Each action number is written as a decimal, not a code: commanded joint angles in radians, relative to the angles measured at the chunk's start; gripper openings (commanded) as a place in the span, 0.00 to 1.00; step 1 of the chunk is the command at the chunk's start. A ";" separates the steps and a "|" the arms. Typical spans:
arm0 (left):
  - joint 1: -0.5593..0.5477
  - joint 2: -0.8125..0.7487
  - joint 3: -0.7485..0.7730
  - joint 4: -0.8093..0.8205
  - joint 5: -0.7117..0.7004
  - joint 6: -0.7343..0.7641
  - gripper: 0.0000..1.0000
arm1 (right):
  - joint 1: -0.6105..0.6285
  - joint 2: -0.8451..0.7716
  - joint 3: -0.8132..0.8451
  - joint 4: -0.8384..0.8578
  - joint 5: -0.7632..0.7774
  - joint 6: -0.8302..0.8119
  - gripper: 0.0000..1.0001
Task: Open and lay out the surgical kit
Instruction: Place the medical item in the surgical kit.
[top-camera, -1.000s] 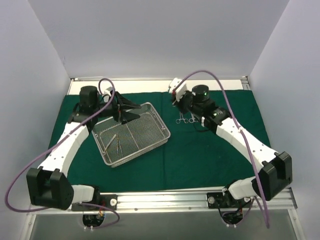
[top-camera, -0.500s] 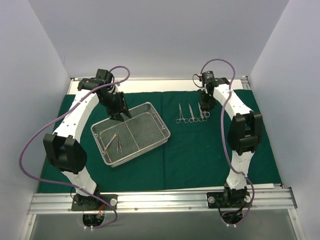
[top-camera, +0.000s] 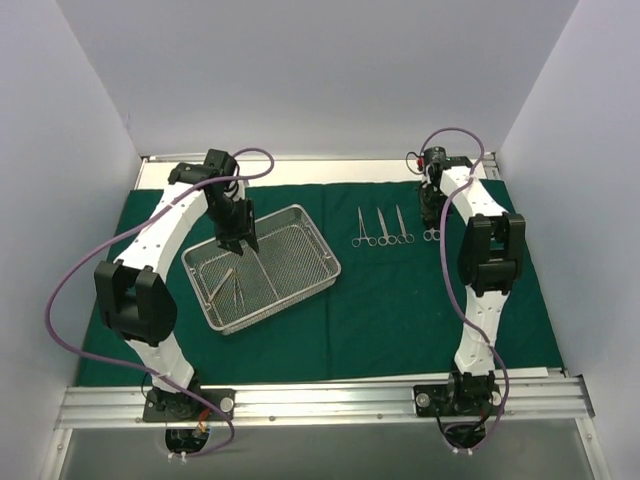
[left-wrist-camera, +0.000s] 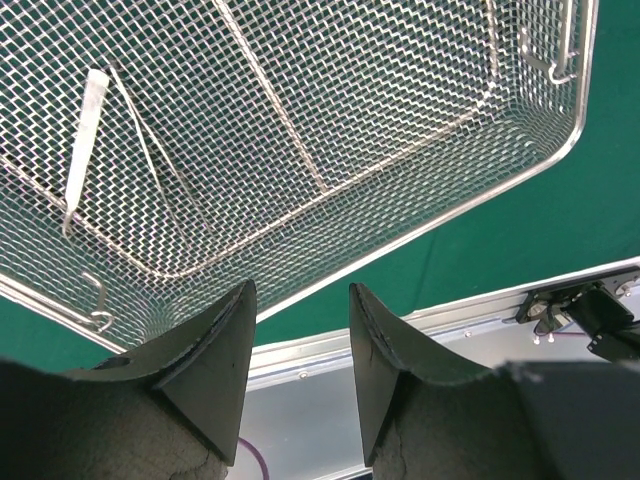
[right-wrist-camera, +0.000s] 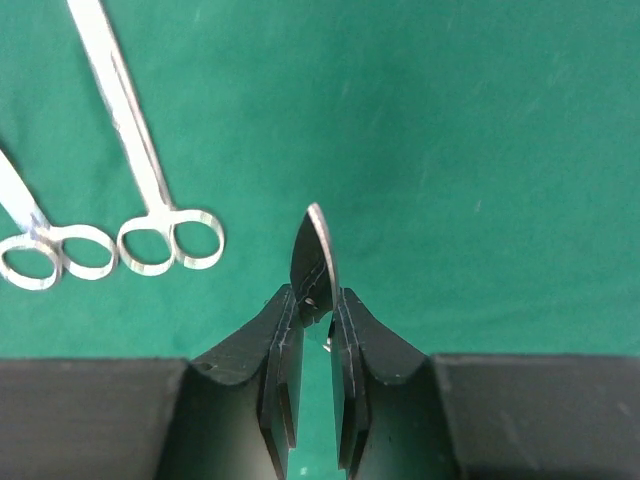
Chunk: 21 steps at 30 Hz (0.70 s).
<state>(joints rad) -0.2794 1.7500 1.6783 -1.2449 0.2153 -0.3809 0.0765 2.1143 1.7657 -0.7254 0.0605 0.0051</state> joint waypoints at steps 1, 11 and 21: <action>0.020 -0.001 0.004 0.038 0.005 0.039 0.50 | -0.018 0.058 0.067 -0.003 -0.011 -0.043 0.00; 0.028 0.013 -0.014 0.050 0.021 0.054 0.50 | -0.024 0.127 0.097 0.053 -0.096 -0.037 0.00; 0.032 -0.001 -0.043 0.048 0.013 0.062 0.50 | -0.035 0.176 0.132 0.052 -0.077 -0.053 0.02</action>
<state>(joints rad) -0.2531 1.7638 1.6405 -1.2171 0.2211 -0.3420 0.0509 2.2654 1.8671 -0.6518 -0.0238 -0.0326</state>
